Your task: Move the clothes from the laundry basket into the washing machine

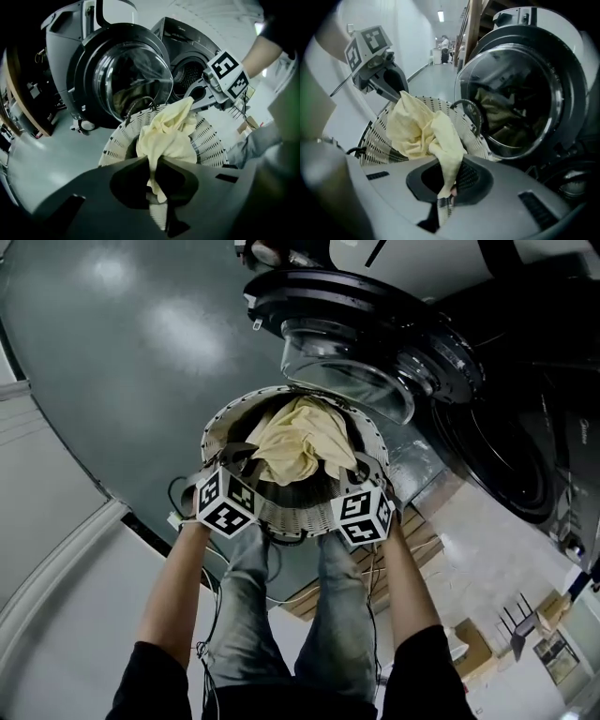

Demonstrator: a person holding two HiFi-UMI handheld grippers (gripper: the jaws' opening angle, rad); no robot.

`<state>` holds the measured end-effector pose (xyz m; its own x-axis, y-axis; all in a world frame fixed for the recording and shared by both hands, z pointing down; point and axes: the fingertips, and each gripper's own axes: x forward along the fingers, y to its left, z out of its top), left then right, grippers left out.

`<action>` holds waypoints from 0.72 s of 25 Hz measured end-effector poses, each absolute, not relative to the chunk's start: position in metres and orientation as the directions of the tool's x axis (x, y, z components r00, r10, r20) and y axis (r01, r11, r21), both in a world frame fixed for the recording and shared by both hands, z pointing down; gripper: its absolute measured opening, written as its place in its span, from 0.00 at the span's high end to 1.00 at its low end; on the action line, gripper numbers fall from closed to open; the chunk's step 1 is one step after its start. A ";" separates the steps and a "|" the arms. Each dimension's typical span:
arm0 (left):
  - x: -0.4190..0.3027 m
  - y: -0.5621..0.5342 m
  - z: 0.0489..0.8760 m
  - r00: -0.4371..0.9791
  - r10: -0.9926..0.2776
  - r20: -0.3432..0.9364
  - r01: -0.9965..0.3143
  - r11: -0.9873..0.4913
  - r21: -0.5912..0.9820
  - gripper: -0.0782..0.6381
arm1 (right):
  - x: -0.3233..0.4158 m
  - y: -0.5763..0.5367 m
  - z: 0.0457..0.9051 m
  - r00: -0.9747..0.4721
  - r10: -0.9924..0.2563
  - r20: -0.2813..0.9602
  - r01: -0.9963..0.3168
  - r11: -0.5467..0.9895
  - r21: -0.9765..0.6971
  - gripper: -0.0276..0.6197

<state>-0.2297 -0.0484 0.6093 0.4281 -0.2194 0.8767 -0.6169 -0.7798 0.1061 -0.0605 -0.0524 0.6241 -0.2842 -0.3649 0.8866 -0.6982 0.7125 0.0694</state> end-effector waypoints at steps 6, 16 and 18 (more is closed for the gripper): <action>-0.237 -0.055 0.558 0.474 -0.293 0.831 -0.677 -0.725 0.130 0.85 | -0.054 -0.061 0.563 -0.277 -0.486 0.829 -0.839 0.543 0.038 0.94; -0.255 -0.052 0.460 0.493 -0.413 0.766 -0.728 -0.678 0.103 0.85 | -0.023 -0.045 0.457 -0.184 -0.648 0.739 -0.956 0.294 0.019 0.94; -0.256 -0.054 0.442 0.489 -0.445 0.750 -0.746 -0.659 0.095 0.85 | -0.012 -0.042 0.438 -0.171 -0.678 0.715 -0.972 0.235 -0.009 0.94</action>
